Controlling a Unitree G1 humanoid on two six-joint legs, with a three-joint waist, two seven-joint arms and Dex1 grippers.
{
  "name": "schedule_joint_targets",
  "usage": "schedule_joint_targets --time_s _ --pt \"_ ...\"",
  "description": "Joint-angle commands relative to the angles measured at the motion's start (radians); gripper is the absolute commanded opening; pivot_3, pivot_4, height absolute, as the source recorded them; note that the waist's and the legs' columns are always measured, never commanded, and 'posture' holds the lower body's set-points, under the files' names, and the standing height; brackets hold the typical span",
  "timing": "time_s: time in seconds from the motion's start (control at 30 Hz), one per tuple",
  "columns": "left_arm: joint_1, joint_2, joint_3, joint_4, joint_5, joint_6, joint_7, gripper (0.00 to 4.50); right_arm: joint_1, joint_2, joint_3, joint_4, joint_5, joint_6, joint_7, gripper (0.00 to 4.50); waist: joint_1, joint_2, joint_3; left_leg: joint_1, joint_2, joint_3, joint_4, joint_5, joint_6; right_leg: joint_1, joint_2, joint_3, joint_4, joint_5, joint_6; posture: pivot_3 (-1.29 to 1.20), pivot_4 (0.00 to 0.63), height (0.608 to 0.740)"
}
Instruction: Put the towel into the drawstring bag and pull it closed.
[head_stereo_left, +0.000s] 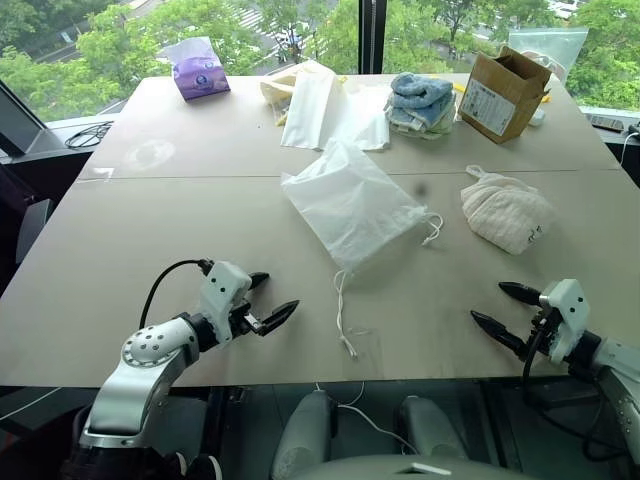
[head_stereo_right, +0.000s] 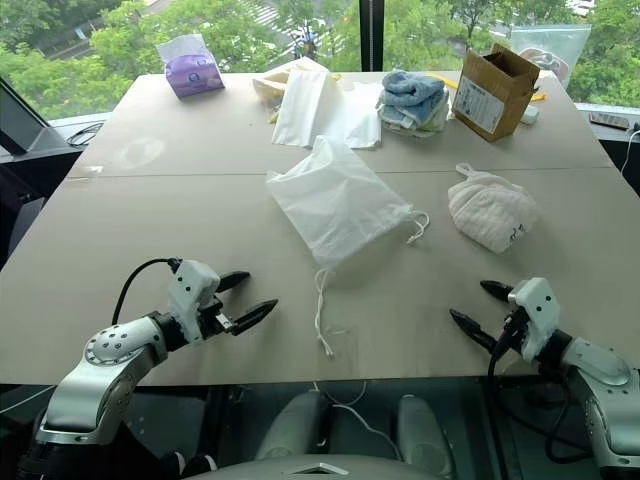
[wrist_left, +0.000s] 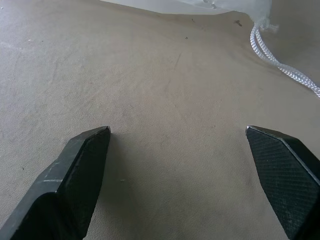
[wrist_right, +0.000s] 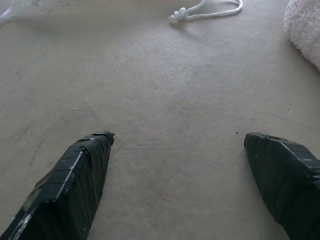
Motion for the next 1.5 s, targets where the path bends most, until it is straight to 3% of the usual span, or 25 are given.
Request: schedule_joint_targets --time_s 0.03,0.57,0.8,0.97,1.1,1.17,1.33,1.5 --pt "0.003 0.002 -0.006 -0.030 -0.010 0.008 -0.007 4.45 0.004 0.009 -0.026 -0.031 0.013 -0.056 0.005 4.50 0.000 0.000 0.000 0.000 0.000 0.000 0.000 0.000 0.000 0.000 0.000 0.000 0.000 0.000 0.000 0.00 0.150 0.740" --pt "-0.036 -0.018 -0.047 -0.045 -0.026 -0.006 -0.048 4.45 0.023 0.033 -0.034 -0.012 0.009 -0.157 -0.008 4.50 0.001 0.000 0.000 0.000 0.000 0.000 0.000 0.000 0.000 0.000 0.000 0.000 0.000 0.000 0.000 0.00 0.150 0.740" --pt "-0.153 -0.101 -0.187 -0.110 -0.022 0.022 -0.028 4.45 0.045 0.042 -0.017 -0.071 0.086 -0.138 0.038 4.50 0.007 0.000 0.000 -0.001 0.000 -0.001 0.001 0.000 0.000 0.001 0.000 -0.001 0.000 0.000 0.000 0.00 0.150 0.740" --pt "-0.348 -0.231 -0.402 -0.001 0.169 -0.046 0.048 4.45 0.060 0.058 -0.011 -0.102 0.094 -0.131 0.018 4.50 0.004 0.000 0.000 -0.002 -0.001 -0.002 0.004 0.000 0.000 0.001 0.001 -0.002 0.001 0.000 0.000 0.00 0.150 0.740" --pt "-0.438 -0.293 -0.522 0.115 0.422 -0.223 0.209 4.45 0.116 0.075 -0.037 -0.176 0.112 -0.121 -0.023 4.50 0.002 0.001 0.000 -0.001 0.000 -0.001 0.002 0.000 0.000 0.000 0.003 -0.001 0.001 0.000 0.000 0.00 0.150 0.740" --pt "-0.446 -0.303 -0.551 0.148 0.540 -0.297 0.301 4.45 0.152 0.082 -0.046 -0.210 0.113 -0.118 -0.040 4.50 0.003 0.001 0.000 -0.002 -0.001 -0.002 0.002 0.000 0.000 0.001 0.002 -0.001 0.001 0.000 0.000 0.00 0.150 0.740" --pt "-0.424 -0.322 -0.562 0.131 0.676 -0.373 0.414 4.45 0.252 0.085 -0.075 -0.285 0.131 -0.103 -0.057 4.50 0.005 0.001 0.000 -0.002 -0.001 -0.002 0.003 0.000 0.000 0.001 0.001 -0.001 0.000 0.000 0.001 0.00 0.150 0.740" --pt "-0.405 -0.319 -0.564 0.152 0.847 -0.333 0.506 4.45 0.285 0.074 -0.101 -0.312 0.142 -0.095 -0.066 4.50 0.003 0.001 0.000 -0.002 -0.001 -0.001 0.003 0.000 0.000 0.001 0.001 -0.001 0.000 0.000 0.001 0.00 0.150 0.740"
